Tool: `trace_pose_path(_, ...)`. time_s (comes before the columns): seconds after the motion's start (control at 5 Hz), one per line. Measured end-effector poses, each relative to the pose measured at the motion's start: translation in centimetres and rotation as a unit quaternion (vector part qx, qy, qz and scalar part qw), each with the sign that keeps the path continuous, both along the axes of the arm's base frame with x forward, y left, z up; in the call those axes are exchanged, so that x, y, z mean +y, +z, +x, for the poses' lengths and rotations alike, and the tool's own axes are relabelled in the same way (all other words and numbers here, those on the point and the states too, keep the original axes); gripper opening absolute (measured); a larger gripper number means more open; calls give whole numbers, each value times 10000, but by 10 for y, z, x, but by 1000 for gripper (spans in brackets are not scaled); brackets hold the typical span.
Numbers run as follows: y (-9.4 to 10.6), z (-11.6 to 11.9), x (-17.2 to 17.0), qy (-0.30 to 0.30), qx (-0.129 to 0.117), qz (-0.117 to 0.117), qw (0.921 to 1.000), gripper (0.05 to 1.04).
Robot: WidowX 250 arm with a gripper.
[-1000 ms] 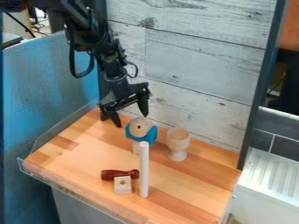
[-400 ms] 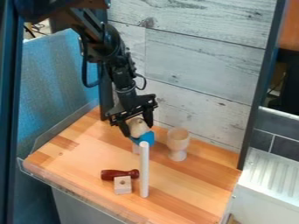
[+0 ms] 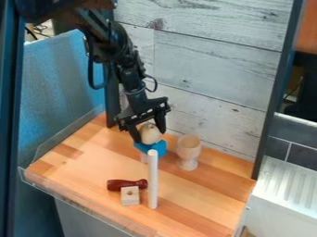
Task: Pick ball from arch and place it inside of the cup
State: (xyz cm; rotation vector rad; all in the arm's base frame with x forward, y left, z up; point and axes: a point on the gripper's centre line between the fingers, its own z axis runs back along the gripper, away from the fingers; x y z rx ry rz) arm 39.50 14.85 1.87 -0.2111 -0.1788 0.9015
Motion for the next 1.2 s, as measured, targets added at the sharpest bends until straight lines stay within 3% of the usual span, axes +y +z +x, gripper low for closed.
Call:
trace_pose_path(0.4, 27, 22, -24, -521, 34, 174, 9985, 786)
trace_pose_path(0.6, 31, 32, -45, -879, 76, 428, 9952, 786)
trace_pose_path(0.8, 27, 39, -73, -1279, 86, 649, 9896, 786)
trace_pose_path(1.2, 8, 40, -82, -1303, 274, 837, 9876, 786)
